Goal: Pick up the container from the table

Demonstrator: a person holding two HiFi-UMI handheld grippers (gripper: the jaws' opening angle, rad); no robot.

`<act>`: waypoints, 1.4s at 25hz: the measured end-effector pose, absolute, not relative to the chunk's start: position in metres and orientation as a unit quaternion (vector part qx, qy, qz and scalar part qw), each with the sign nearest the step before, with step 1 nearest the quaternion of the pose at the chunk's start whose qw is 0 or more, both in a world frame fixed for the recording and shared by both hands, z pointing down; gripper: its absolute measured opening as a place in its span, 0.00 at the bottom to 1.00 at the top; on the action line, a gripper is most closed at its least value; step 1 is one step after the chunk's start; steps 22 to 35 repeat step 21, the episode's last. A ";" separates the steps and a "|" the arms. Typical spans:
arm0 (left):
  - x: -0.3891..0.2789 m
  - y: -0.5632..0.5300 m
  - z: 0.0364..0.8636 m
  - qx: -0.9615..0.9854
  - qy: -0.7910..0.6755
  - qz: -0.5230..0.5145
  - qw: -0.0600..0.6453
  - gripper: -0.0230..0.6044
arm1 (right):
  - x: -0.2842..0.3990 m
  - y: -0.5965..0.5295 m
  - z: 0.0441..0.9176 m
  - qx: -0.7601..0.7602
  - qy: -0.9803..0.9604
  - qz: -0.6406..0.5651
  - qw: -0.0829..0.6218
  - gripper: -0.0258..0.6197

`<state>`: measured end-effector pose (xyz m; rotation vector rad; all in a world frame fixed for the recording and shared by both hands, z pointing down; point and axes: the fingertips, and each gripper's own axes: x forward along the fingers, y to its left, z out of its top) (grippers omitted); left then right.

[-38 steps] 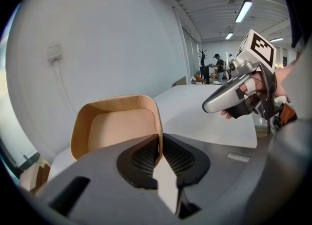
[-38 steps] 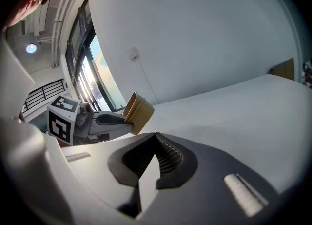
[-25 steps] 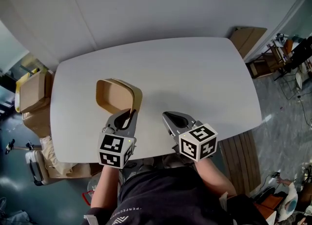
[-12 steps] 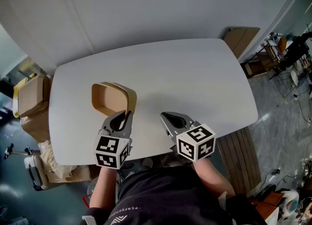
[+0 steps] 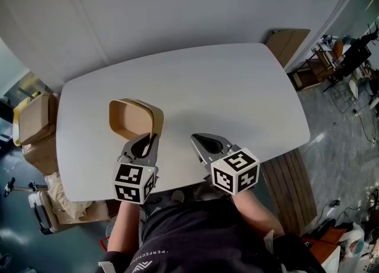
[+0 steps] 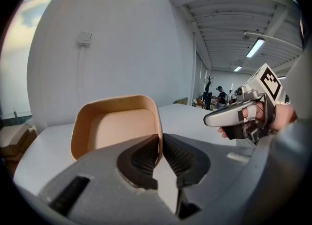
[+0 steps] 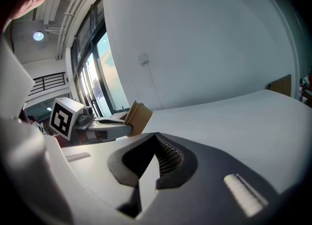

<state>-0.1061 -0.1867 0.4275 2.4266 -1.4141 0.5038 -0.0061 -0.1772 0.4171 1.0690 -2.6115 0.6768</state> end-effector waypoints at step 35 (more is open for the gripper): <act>-0.100 -0.183 0.434 0.847 -0.474 0.190 0.143 0.08 | -0.003 -0.175 0.419 0.374 -0.889 0.235 0.120 0.04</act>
